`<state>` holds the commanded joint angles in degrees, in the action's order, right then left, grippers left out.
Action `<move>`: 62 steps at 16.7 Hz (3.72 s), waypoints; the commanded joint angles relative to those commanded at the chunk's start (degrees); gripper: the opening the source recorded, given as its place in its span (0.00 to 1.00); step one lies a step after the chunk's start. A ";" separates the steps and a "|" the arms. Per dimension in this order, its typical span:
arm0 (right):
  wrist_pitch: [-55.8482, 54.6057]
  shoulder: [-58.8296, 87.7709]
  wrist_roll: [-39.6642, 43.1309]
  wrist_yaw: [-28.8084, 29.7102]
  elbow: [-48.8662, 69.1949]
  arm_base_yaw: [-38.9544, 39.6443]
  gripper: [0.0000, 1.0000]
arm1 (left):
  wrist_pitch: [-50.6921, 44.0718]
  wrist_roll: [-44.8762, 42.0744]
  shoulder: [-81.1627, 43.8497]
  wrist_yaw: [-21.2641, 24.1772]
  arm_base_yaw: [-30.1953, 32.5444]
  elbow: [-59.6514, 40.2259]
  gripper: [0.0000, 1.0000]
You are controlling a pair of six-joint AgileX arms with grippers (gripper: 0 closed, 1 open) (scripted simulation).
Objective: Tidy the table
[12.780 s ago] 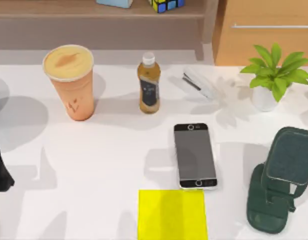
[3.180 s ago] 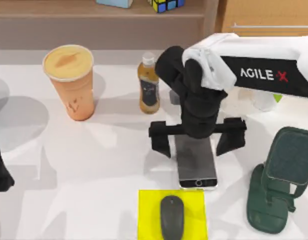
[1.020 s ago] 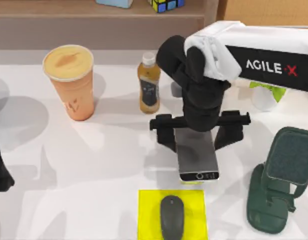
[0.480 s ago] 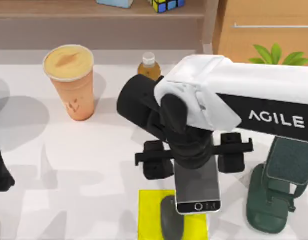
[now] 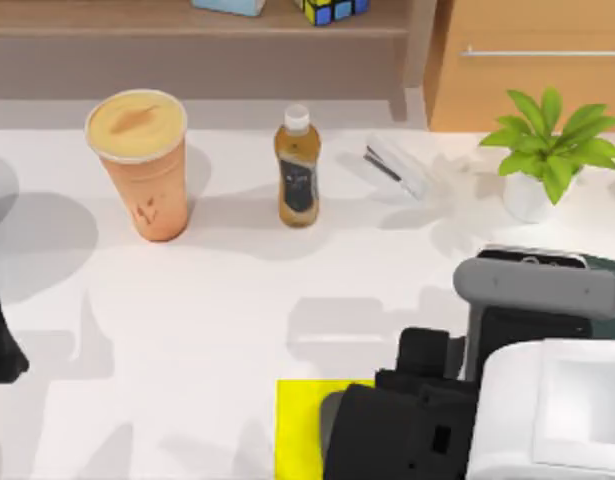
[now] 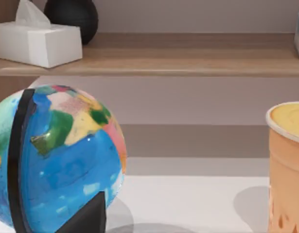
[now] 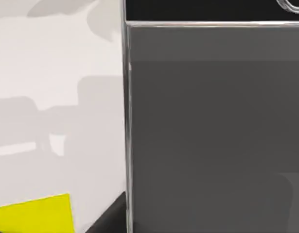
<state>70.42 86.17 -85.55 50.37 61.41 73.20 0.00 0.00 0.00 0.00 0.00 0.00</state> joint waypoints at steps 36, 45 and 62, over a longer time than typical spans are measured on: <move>-25.50 -17.15 16.78 11.87 -19.76 -9.22 0.00 | 0.00 0.00 0.00 0.00 0.00 0.00 1.00; -25.50 -17.15 16.78 11.87 -19.76 -9.22 0.38 | 0.00 0.00 0.00 0.00 0.00 0.00 1.00; -25.50 -17.17 16.78 11.88 -19.75 -9.16 1.00 | 0.00 0.00 0.00 0.00 0.00 0.00 1.00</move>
<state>44.92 69.00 -68.77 62.25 41.65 64.04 0.00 0.00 0.00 0.00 0.00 0.00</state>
